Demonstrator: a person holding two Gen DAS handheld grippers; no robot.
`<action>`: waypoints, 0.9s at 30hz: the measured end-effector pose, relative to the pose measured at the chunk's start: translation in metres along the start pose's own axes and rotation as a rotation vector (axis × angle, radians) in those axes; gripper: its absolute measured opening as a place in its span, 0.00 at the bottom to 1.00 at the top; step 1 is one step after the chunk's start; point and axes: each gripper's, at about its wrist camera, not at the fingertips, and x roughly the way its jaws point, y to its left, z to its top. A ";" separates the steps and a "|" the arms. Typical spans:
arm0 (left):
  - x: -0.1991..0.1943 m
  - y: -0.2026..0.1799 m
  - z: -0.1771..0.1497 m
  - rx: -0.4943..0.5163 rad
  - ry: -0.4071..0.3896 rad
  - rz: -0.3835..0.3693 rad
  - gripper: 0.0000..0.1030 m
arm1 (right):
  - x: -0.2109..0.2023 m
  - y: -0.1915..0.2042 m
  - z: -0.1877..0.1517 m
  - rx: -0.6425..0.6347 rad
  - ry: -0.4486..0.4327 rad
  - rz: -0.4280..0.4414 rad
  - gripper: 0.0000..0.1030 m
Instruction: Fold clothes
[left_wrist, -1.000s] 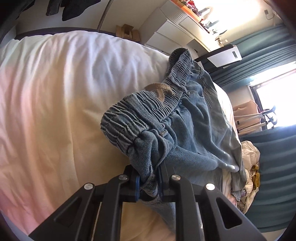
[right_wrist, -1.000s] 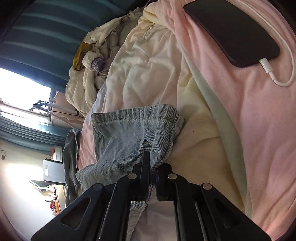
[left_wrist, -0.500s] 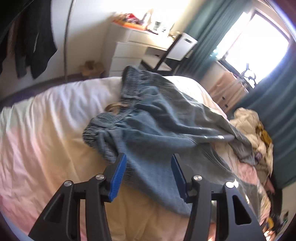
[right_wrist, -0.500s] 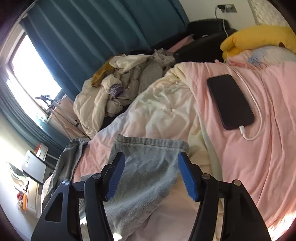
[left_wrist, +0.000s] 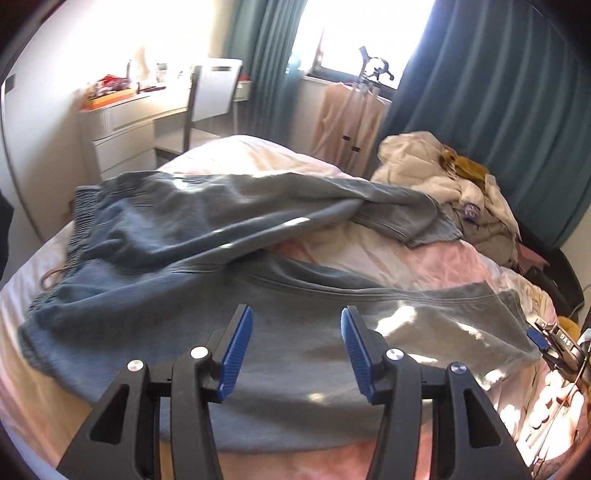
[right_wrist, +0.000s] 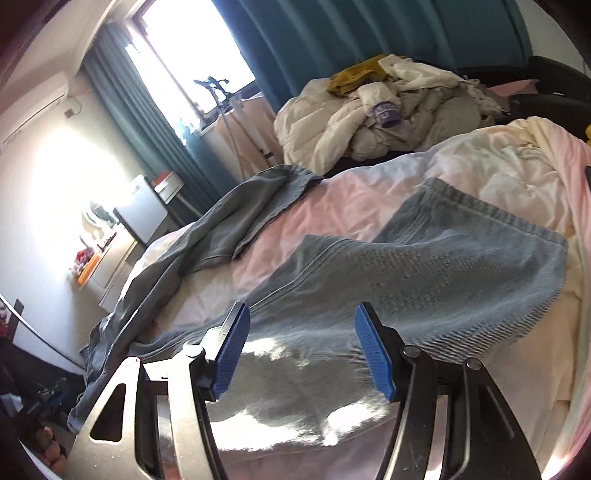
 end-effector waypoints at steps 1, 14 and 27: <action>0.009 -0.008 0.001 0.011 0.004 0.000 0.50 | 0.002 0.005 -0.002 -0.014 0.001 0.024 0.58; 0.101 -0.035 0.009 0.129 -0.024 0.107 0.50 | 0.059 0.057 -0.014 -0.199 0.003 0.246 0.56; 0.149 0.000 0.003 0.044 0.031 0.061 0.50 | 0.222 0.090 0.045 -0.061 0.151 0.188 0.36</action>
